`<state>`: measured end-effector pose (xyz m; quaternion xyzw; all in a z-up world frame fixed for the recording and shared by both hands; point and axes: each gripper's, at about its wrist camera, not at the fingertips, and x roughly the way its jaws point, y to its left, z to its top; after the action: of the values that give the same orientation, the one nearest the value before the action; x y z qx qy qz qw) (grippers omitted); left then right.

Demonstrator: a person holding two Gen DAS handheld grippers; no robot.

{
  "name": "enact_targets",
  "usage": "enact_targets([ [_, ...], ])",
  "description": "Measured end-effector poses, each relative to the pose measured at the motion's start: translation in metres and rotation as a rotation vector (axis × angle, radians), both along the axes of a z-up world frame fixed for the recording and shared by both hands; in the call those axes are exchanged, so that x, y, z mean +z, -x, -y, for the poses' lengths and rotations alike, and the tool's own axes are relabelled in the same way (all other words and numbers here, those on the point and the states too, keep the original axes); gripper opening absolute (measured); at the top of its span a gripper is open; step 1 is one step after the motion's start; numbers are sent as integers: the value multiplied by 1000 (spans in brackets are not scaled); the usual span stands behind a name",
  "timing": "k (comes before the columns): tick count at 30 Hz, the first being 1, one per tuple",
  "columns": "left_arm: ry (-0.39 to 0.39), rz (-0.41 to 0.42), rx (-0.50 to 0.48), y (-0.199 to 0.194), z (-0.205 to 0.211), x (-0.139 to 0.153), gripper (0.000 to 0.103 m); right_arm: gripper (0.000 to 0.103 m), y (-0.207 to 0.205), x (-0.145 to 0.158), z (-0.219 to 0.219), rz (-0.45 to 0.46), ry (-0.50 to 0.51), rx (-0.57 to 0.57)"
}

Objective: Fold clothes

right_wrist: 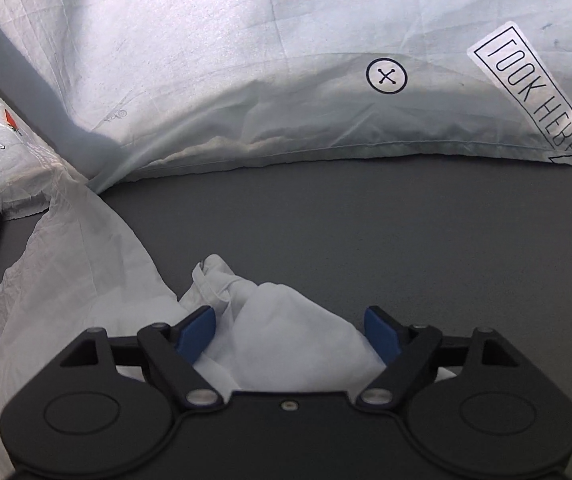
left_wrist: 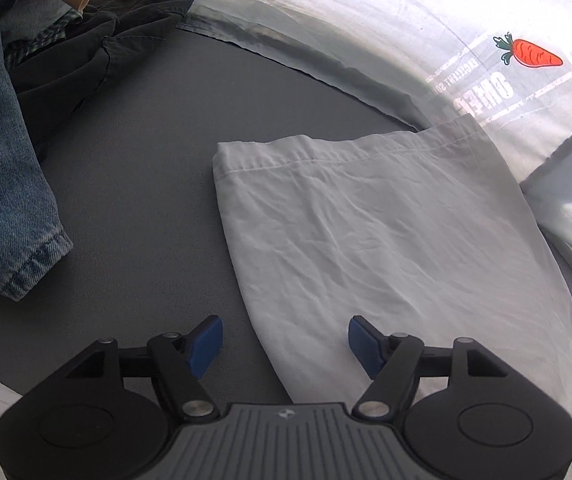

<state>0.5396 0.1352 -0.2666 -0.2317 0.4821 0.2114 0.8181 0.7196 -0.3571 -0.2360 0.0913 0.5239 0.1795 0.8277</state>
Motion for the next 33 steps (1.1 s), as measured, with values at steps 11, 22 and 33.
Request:
enact_targets([
  [11,46,102,-13,-8,11,15,4,16,42,23,-22,126,116,69],
  [22,47,320,-36,-29,30,86,2,5,62,114,18,510,227,-218],
  [33,106,650,-284,19,105,211,2,5,162,233,153,789,489,-678],
])
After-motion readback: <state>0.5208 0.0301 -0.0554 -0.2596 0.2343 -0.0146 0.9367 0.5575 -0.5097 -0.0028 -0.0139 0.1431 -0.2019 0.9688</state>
